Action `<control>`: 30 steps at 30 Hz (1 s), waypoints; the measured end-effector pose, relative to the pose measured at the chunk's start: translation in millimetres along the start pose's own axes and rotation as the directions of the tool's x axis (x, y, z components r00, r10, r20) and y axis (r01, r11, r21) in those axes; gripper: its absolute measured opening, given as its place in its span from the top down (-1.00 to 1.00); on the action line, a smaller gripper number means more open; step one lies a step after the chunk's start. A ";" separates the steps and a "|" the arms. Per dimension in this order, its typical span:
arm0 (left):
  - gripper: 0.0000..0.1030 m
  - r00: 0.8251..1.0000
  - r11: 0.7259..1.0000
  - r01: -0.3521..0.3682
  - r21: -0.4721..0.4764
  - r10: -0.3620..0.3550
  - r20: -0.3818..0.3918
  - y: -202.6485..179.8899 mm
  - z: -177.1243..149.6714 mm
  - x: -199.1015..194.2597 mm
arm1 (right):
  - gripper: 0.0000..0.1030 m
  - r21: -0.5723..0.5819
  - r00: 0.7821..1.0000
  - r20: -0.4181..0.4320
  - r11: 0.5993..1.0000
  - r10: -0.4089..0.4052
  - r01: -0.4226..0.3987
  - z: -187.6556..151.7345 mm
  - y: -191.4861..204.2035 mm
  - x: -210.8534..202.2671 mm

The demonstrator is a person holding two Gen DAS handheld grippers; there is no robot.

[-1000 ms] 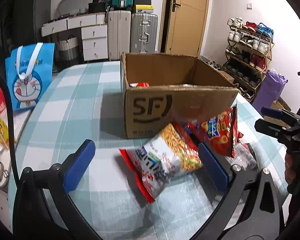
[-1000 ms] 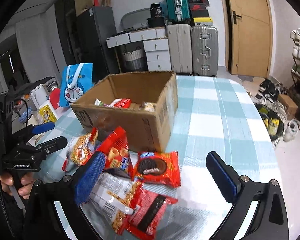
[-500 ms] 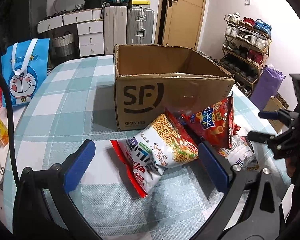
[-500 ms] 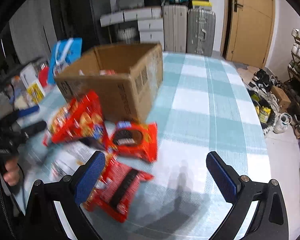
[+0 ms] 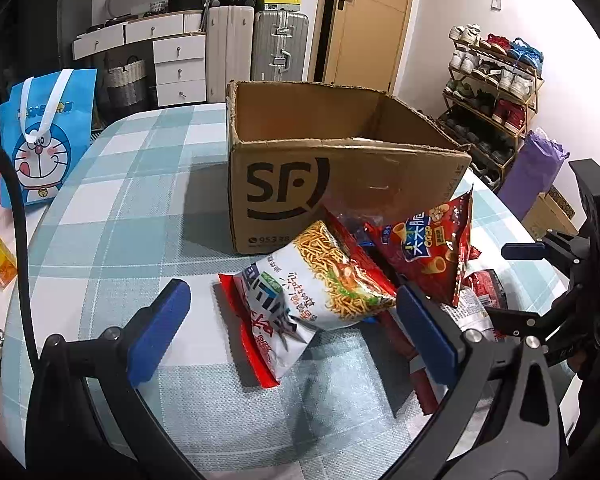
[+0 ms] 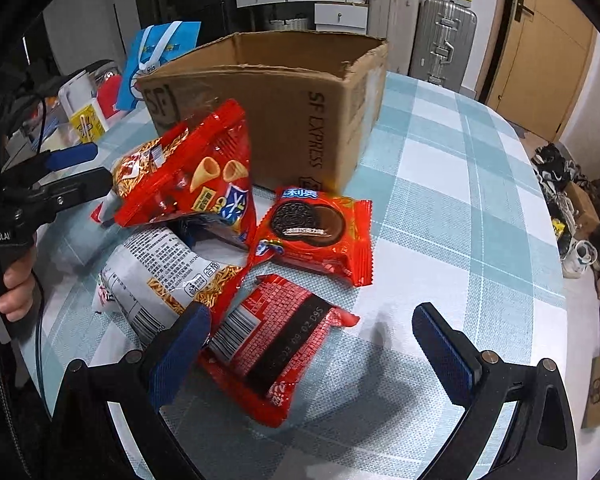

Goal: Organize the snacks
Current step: 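Move both tools back toward the remaining red snack packets, then grasp the red wafer packet with right tool while left tool grasps noodle-snack bag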

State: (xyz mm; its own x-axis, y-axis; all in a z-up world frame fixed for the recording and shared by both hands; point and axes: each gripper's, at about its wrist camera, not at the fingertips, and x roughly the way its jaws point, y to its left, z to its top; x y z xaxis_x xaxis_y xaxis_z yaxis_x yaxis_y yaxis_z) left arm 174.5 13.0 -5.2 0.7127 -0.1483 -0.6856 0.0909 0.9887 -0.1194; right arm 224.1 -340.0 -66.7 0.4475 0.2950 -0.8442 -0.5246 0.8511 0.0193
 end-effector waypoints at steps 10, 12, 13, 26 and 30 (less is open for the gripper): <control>-0.99 1.000 1.000 0.001 0.005 -0.001 -0.006 -0.7 -2.0 2.8 | -0.99 -0.049 0.998 -0.059 0.999 0.003 -0.006 -7.5 2.0 6.0; -0.99 1.000 1.000 0.000 0.004 0.000 -0.005 0.0 -2.1 2.3 | -0.99 -0.048 0.998 -0.058 0.999 -0.006 0.003 -8.9 -4.8 3.9; -0.99 1.000 1.000 -0.001 0.004 0.001 -0.004 0.5 -2.2 2.0 | -0.99 -0.039 0.998 -0.061 0.999 -0.013 0.011 -9.5 -10.6 2.5; -0.99 1.000 1.000 0.004 0.009 -0.004 -0.009 -0.1 -5.2 2.0 | -0.98 -0.015 0.998 -0.058 0.999 -0.029 0.028 -11.0 -17.4 8.0; -0.99 1.000 1.000 0.006 0.006 -0.006 -0.006 0.8 -5.2 0.5 | -0.77 -0.019 0.998 -0.057 1.000 -0.010 0.009 -11.5 -14.8 11.6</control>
State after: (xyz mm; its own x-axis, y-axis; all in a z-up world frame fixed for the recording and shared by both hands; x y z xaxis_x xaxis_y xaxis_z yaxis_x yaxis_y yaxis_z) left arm 171.3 13.6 -9.4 0.7080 -0.1543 -0.6891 0.0990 0.9879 -0.1195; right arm 228.7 -354.2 -82.9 0.4111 0.2611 -0.8734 -0.5342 0.8454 0.0013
